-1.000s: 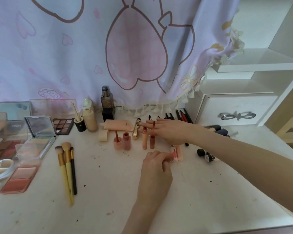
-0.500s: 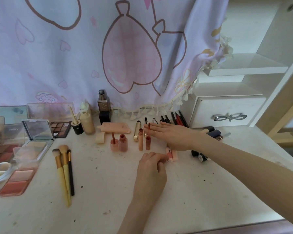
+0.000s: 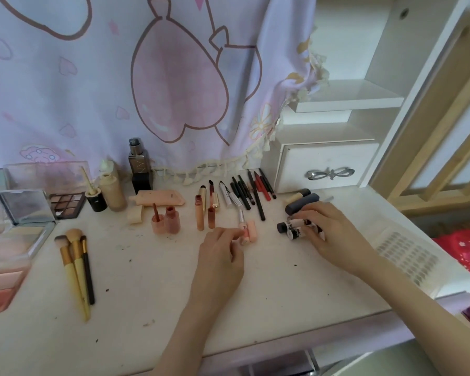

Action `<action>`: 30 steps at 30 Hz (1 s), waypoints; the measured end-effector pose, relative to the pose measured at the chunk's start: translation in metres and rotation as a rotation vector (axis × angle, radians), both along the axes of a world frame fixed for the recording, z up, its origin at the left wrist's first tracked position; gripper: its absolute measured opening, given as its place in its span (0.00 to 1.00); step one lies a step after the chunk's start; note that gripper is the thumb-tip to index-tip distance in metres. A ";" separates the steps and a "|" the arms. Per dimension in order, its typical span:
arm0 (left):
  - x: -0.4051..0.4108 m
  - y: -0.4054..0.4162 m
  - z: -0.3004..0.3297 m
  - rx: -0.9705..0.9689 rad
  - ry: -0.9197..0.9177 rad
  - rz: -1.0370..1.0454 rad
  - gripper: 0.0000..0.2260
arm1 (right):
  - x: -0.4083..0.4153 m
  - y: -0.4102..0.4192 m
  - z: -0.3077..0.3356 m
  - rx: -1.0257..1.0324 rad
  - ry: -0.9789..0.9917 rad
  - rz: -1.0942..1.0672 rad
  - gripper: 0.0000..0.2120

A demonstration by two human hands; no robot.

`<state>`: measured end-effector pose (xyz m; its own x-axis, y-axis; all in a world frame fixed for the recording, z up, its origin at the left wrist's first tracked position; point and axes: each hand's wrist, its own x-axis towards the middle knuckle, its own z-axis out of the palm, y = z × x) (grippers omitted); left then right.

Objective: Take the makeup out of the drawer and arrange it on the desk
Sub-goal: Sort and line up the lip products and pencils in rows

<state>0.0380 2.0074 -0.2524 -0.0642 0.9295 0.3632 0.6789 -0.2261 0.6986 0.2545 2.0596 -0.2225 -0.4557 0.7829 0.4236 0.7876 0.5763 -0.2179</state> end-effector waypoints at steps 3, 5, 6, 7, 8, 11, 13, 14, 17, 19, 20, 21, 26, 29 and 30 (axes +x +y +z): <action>0.000 -0.001 0.001 -0.010 -0.013 0.014 0.13 | 0.005 -0.004 -0.005 -0.046 -0.055 -0.055 0.09; 0.000 -0.001 0.001 -0.009 -0.020 0.017 0.13 | 0.005 -0.004 -0.007 -0.058 -0.084 -0.070 0.08; 0.000 -0.001 0.001 -0.005 -0.019 0.016 0.12 | 0.005 -0.004 -0.008 -0.069 -0.086 -0.064 0.08; 0.000 -0.002 0.001 -0.002 -0.016 0.014 0.12 | 0.005 -0.004 -0.008 -0.078 -0.081 -0.056 0.08; 0.000 -0.002 0.001 0.000 -0.011 0.013 0.12 | 0.005 -0.004 -0.008 -0.089 -0.074 -0.052 0.08; -0.001 -0.002 0.000 0.008 0.000 0.015 0.13 | 0.007 -0.004 -0.007 -0.126 -0.082 -0.047 0.10; 0.000 -0.002 0.000 0.019 -0.014 0.010 0.13 | 0.008 -0.006 -0.009 -0.171 -0.114 -0.048 0.12; 0.001 -0.002 -0.001 0.032 -0.023 0.004 0.13 | 0.008 -0.008 -0.008 -0.190 -0.117 -0.050 0.12; 0.002 -0.002 0.000 0.095 -0.030 -0.062 0.16 | 0.001 -0.017 -0.002 -0.223 0.022 -0.017 0.12; 0.004 -0.003 0.001 0.108 -0.046 -0.176 0.23 | -0.010 -0.025 0.006 -0.349 0.243 0.021 0.08; 0.005 -0.004 0.002 0.118 -0.033 -0.238 0.25 | -0.017 -0.028 0.010 -0.452 0.378 0.043 0.06; 0.006 -0.005 0.002 0.144 0.001 -0.288 0.25 | -0.023 -0.032 0.013 -0.549 0.504 0.064 0.04; 0.005 -0.009 0.001 0.234 0.031 -0.296 0.08 | -0.048 -0.045 0.007 -0.808 0.915 0.026 0.09; 0.006 -0.009 0.001 0.203 -0.016 -0.261 0.05 | -0.056 -0.049 -0.001 -0.906 1.196 0.024 0.12; 0.007 -0.009 0.001 0.181 -0.029 -0.255 0.04 | -0.057 -0.050 -0.004 -0.919 1.268 0.038 0.12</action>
<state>0.0448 1.9982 -0.2516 0.1497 0.8372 0.5259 0.5644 -0.5091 0.6498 0.1970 2.0095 -0.2266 -0.2106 0.9753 -0.0662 -0.1862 -0.1065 -0.9767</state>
